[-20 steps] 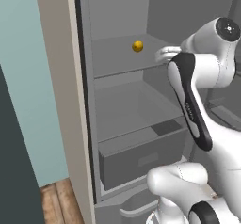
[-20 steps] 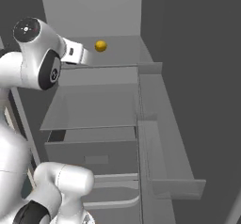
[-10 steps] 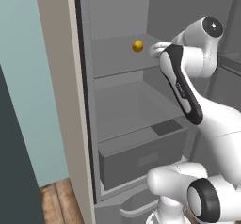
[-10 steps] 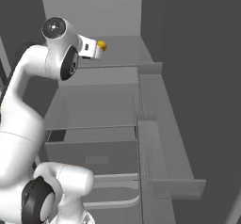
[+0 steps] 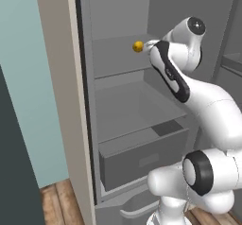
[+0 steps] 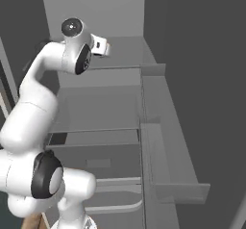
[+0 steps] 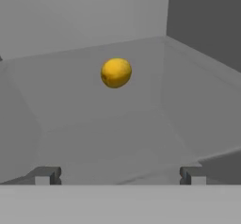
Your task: Place one lemon and one steak in each tupperware on the nearby counter, to pack two identical lunches.
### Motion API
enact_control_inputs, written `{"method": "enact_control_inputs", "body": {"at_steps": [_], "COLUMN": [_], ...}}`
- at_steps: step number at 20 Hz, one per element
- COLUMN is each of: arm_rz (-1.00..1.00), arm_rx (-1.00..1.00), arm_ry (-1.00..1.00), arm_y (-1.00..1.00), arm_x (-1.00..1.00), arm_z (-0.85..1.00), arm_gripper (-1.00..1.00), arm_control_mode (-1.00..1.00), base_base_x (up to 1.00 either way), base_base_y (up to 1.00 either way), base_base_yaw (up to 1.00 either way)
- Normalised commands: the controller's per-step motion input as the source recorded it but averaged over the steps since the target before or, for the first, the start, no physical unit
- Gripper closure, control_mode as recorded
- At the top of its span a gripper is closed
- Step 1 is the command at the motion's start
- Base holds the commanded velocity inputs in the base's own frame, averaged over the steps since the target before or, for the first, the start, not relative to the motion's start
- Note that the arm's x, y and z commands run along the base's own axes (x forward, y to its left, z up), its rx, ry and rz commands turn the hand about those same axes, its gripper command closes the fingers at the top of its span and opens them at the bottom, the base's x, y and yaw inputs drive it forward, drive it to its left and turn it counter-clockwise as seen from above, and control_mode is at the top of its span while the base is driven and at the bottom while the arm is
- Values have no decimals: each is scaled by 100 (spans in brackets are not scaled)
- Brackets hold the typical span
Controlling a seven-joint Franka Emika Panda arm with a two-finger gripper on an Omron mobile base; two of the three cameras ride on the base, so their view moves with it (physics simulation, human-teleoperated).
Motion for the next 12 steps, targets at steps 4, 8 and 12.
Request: {"method": "enact_control_inputs", "body": {"at_steps": [4,8,12], "arm_rz": [0,0,0], "arm_rx": [0,0,0], "arm_ry": [7,9,9], "arm_y": [0,0,3], "arm_x": [76,73,69], "arm_z": [-2,-1,-3], "arm_gripper": [-100,-100,-100], "arm_control_mode": [-100,-100,-100], "base_base_x": [0,0,0], "base_base_y": [0,0,0], "base_base_yaw": [0,0,0]}}
